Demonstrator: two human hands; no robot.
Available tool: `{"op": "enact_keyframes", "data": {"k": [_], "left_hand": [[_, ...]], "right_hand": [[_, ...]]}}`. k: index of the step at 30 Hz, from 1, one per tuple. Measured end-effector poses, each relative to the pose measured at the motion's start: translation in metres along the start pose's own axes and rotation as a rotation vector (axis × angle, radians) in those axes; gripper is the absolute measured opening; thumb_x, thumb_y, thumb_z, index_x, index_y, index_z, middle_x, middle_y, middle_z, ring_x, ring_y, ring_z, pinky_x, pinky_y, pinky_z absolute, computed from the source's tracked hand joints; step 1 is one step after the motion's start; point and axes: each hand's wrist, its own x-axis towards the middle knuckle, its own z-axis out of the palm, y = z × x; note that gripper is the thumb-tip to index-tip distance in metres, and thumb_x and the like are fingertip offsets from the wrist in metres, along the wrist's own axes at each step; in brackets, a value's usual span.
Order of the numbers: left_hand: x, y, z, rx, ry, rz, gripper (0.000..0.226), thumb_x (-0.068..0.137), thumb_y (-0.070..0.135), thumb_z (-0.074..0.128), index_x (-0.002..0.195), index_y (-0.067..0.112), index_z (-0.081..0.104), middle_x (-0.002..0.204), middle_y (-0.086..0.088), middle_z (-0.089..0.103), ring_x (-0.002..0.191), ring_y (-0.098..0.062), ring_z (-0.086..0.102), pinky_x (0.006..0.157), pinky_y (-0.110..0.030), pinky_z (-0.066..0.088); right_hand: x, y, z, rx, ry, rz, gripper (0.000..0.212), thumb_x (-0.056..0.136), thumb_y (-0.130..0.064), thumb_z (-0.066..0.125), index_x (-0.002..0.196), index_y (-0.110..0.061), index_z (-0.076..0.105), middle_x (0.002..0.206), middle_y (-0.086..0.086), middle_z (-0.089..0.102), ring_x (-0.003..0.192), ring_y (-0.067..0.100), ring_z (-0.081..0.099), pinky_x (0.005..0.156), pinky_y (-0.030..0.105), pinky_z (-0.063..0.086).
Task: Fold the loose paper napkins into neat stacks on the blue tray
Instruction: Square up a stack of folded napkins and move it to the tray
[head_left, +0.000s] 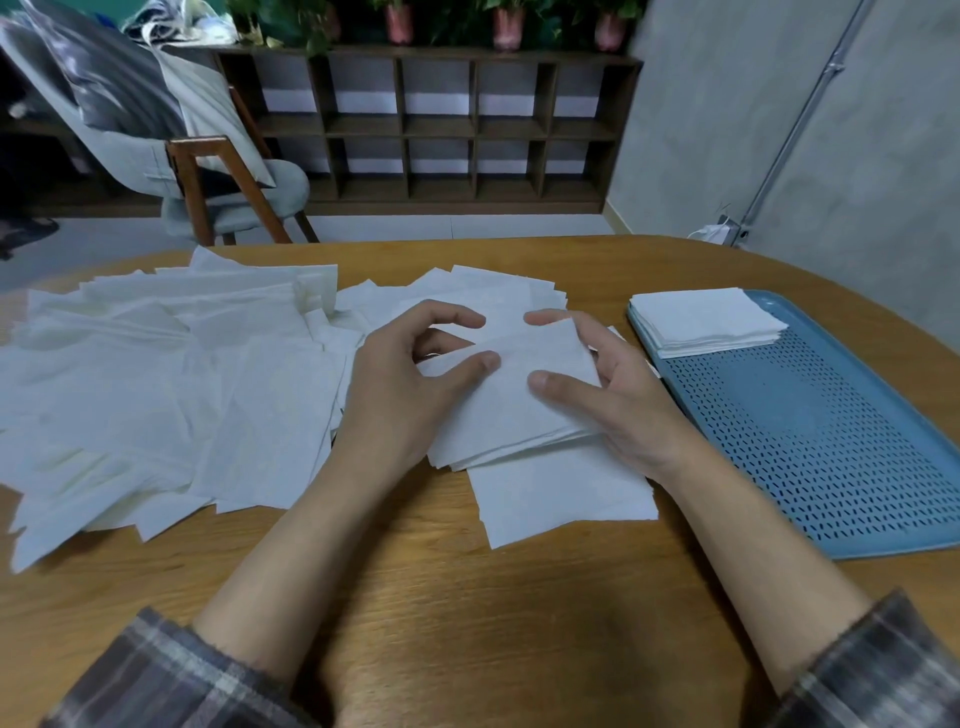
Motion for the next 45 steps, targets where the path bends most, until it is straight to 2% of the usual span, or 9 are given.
{"op": "enact_keyframes", "data": {"k": [7, 13, 17, 22, 26, 29, 32, 39, 45], "left_hand": [[0.000, -0.002, 0.003, 0.006, -0.040, -0.024, 0.024, 0.086, 0.029, 0.088, 0.105, 0.034, 0.075, 0.085, 0.012, 0.077, 0.095, -0.002, 0.071, 0.088, -0.028, 0.052], [0.001, -0.004, 0.003, 0.051, -0.061, -0.007, 0.023, 0.085, 0.029, 0.088, 0.104, 0.034, 0.075, 0.089, 0.013, 0.075, 0.093, -0.001, 0.069, 0.084, -0.017, 0.049], [0.001, -0.006, 0.004, 0.141, -0.003, 0.060, 0.021, 0.091, 0.038, 0.081, 0.111, 0.037, 0.074, 0.115, 0.019, 0.068, 0.108, 0.003, 0.062, 0.084, -0.010, 0.046], [0.003, 0.000, -0.002, -0.090, -0.087, -0.040, 0.013, 0.099, 0.031, 0.073, 0.110, 0.032, 0.080, 0.106, 0.015, 0.078, 0.104, -0.003, 0.070, 0.088, -0.028, 0.055], [0.004, -0.002, 0.000, -0.077, -0.016, -0.051, 0.011, 0.097, 0.023, 0.076, 0.103, 0.026, 0.084, 0.101, 0.018, 0.080, 0.103, 0.000, 0.070, 0.089, -0.029, 0.057], [0.002, -0.007, 0.004, -0.015, 0.048, 0.032, 0.011, 0.096, 0.023, 0.078, 0.104, 0.027, 0.084, 0.103, 0.017, 0.079, 0.106, 0.002, 0.069, 0.091, -0.024, 0.056], [-0.005, -0.009, 0.011, 0.224, 0.079, 0.338, 0.014, 0.093, 0.021, 0.081, 0.107, 0.023, 0.080, 0.112, 0.010, 0.068, 0.111, -0.008, 0.064, 0.089, -0.017, 0.047], [-0.025, -0.009, 0.033, 0.368, -0.645, 0.360, 0.023, 0.082, 0.044, 0.088, 0.096, 0.029, 0.076, 0.093, 0.014, 0.066, 0.090, -0.006, 0.061, 0.076, -0.022, 0.047], [-0.029, -0.012, 0.037, 0.460, -0.697, 0.391, 0.011, 0.084, 0.042, 0.075, 0.090, 0.033, 0.072, 0.093, 0.016, 0.066, 0.092, -0.004, 0.060, 0.082, -0.036, 0.053]], "right_hand": [[0.000, 0.001, 0.001, 0.007, -0.041, 0.004, 0.065, 0.094, -0.011, 0.078, 0.145, -0.042, 0.053, 0.137, 0.007, 0.069, 0.128, 0.031, 0.065, 0.110, 0.060, 0.050], [-0.001, -0.001, 0.003, -0.040, -0.014, -0.021, 0.062, 0.099, -0.005, 0.071, 0.144, -0.044, 0.053, 0.135, 0.002, 0.069, 0.121, 0.028, 0.069, 0.099, 0.048, 0.058], [-0.001, -0.005, 0.001, 0.036, -0.005, -0.053, 0.062, 0.098, 0.000, 0.068, 0.140, -0.042, 0.053, 0.126, 0.001, 0.073, 0.112, 0.028, 0.073, 0.090, 0.045, 0.062], [-0.001, -0.008, -0.003, 0.130, 0.002, -0.050, 0.057, 0.097, 0.004, 0.066, 0.136, -0.033, 0.050, 0.110, 0.009, 0.076, 0.098, 0.028, 0.075, 0.080, 0.040, 0.063], [0.000, -0.006, -0.007, -0.009, 0.002, -0.080, 0.038, 0.093, -0.001, 0.075, 0.118, -0.029, 0.071, 0.118, -0.007, 0.072, 0.116, 0.017, 0.067, 0.096, 0.033, 0.053], [-0.001, -0.005, -0.006, -0.168, 0.002, -0.069, 0.027, 0.094, 0.000, 0.073, 0.110, -0.020, 0.080, 0.117, -0.013, 0.078, 0.121, 0.002, 0.065, 0.101, 0.015, 0.045], [0.002, -0.003, -0.008, -0.253, 0.117, -0.090, 0.028, 0.094, 0.006, 0.070, 0.111, -0.014, 0.081, 0.114, -0.014, 0.079, 0.117, -0.004, 0.066, 0.095, 0.006, 0.042], [0.007, 0.004, -0.017, -0.267, 0.254, -0.105, 0.032, 0.093, 0.005, 0.069, 0.110, -0.019, 0.082, 0.115, -0.016, 0.078, 0.118, -0.002, 0.066, 0.099, 0.012, 0.046], [0.008, 0.005, -0.015, -0.255, 0.251, -0.096, 0.034, 0.093, 0.004, 0.069, 0.108, -0.024, 0.082, 0.116, -0.019, 0.077, 0.119, -0.002, 0.065, 0.104, 0.018, 0.046]]}}
